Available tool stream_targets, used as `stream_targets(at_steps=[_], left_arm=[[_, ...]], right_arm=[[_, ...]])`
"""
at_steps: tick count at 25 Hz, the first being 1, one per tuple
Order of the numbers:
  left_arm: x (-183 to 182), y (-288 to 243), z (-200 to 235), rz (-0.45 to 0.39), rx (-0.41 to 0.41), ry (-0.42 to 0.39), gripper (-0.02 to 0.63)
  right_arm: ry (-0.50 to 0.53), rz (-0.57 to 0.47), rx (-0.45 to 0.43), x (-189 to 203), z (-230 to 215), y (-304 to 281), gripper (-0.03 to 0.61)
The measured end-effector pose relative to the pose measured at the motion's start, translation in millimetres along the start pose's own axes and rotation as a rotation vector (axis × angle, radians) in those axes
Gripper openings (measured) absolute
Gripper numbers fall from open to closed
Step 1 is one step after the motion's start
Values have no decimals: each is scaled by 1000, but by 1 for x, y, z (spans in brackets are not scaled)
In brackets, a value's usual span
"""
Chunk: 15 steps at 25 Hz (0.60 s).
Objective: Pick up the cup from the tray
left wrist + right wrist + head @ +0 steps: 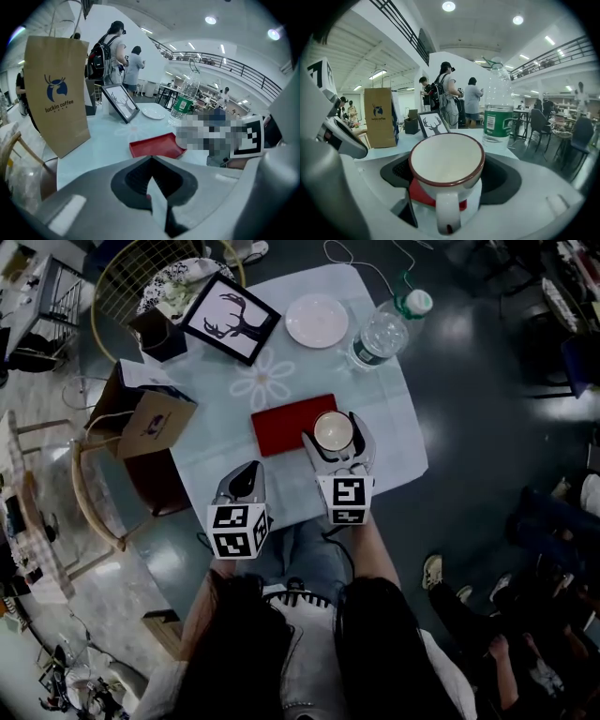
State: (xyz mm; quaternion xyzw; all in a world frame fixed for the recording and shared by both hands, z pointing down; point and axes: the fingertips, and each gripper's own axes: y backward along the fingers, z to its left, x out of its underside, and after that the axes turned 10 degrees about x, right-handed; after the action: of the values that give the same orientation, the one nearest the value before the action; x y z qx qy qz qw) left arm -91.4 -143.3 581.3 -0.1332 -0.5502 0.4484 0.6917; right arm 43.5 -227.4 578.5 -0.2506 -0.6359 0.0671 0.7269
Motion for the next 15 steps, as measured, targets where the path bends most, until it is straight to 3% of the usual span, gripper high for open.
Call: stream_targets(at_steps=[15], left_arm=[[-10,-15,-41,3,45,-65,0]], right_arm=[[-46,59,173,38,-95,30,430]])
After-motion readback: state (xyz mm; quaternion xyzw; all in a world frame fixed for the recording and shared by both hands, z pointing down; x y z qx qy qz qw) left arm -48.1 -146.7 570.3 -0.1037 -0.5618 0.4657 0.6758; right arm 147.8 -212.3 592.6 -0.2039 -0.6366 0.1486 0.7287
